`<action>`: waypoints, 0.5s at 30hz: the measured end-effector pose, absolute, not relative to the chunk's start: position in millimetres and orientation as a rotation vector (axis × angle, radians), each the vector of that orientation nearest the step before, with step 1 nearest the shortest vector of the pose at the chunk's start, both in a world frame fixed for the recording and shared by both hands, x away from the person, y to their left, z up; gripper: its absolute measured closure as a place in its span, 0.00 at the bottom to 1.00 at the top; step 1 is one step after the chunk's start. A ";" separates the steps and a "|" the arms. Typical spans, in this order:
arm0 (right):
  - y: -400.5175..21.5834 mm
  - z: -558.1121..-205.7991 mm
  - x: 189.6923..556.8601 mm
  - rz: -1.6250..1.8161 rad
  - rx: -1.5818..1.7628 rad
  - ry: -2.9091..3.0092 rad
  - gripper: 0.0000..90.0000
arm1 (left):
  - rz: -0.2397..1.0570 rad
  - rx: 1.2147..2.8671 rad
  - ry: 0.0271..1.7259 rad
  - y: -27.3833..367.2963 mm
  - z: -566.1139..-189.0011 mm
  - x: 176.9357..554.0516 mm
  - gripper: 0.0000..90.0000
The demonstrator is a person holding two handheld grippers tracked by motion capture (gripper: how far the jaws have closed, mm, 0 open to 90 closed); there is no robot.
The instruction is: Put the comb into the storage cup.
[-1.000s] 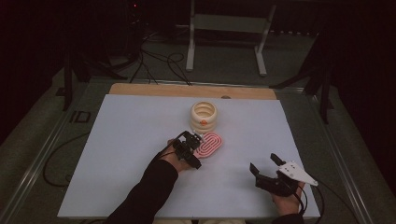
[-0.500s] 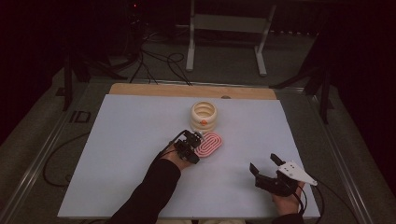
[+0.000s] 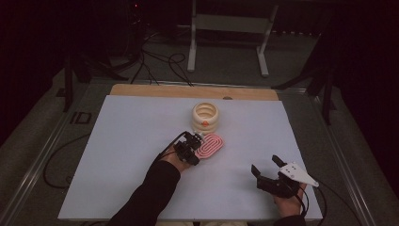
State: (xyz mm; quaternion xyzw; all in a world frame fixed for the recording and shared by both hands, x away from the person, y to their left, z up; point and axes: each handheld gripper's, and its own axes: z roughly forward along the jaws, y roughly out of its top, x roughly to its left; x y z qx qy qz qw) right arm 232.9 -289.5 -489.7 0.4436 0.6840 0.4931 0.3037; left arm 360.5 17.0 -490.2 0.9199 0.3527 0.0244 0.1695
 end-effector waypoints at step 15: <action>-288.2 -490.6 233.3 1.303 1.183 1.820 0.12 | 0.082 2.568 0.990 30.6 -480.8 353.0 0.78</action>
